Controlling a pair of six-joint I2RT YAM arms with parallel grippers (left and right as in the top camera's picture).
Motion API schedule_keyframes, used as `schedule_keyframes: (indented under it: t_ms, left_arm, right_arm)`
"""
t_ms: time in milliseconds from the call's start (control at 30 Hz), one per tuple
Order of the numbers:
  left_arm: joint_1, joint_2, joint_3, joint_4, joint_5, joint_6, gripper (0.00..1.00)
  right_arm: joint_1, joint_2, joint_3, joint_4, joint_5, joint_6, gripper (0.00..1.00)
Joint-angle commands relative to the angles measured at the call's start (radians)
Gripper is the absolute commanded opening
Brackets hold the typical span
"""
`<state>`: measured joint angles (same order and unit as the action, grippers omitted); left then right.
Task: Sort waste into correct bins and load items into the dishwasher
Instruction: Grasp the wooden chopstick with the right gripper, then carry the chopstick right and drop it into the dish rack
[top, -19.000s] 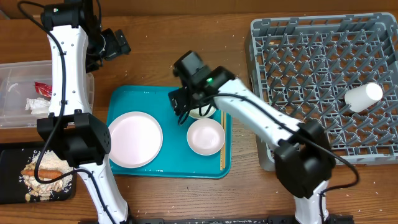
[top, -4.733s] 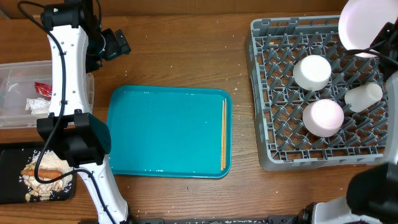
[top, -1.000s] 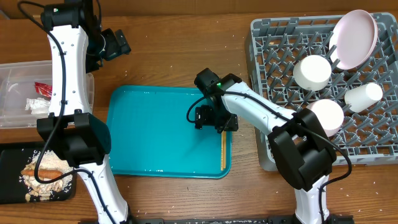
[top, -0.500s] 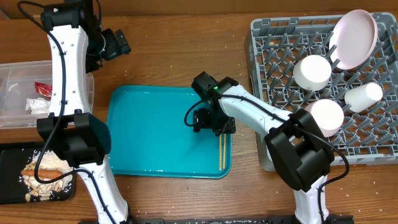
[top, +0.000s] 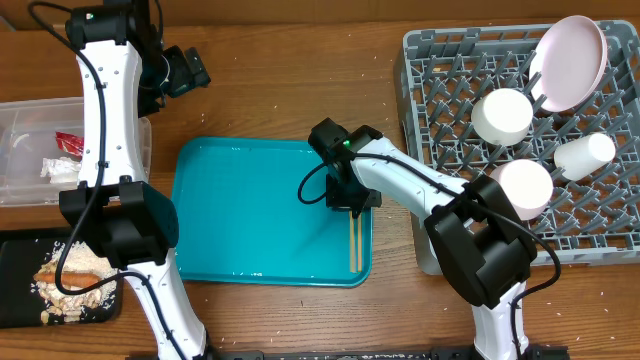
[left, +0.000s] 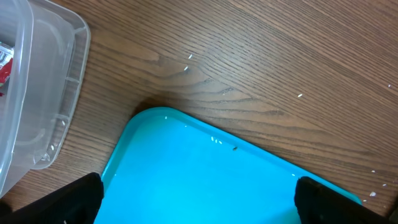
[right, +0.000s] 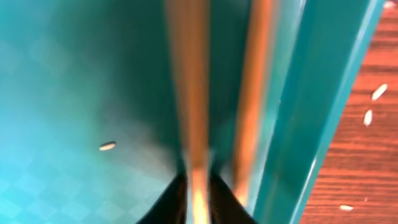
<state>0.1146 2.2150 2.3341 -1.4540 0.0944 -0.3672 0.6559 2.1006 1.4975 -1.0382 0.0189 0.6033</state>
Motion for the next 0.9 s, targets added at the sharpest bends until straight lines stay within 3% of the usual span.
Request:
schedule_keyframes:
  t_ms: [0, 267, 467, 667, 867]
  left_arm:
    - [-0.005, 0.000, 0.000, 0.000, 0.007, -0.007, 1.00]
    - [-0.005, 0.000, 0.000, 0.000, 0.007, -0.007, 1.00]
    - [-0.005, 0.000, 0.000, 0.000, 0.007, -0.007, 1.00]
    - [-0.005, 0.000, 0.000, 0.000, 0.007, -0.007, 1.00]
    - [-0.005, 0.000, 0.000, 0.000, 0.006, -0.007, 1.00]
  right_arm:
    - [0.006, 0.003, -0.006, 0.003, 0.022, 0.000, 0.04]
    - [0.000, -0.004, 0.050, -0.033, -0.093, 0.000, 0.04]
    - [-0.037, -0.069, 0.154, -0.122, -0.066, -0.020, 0.04]
    - [-0.177, -0.199, 0.222, -0.175, 0.017, -0.112, 0.04]
    - [-0.375, -0.296, 0.262, -0.150, 0.021, -0.357, 0.04]
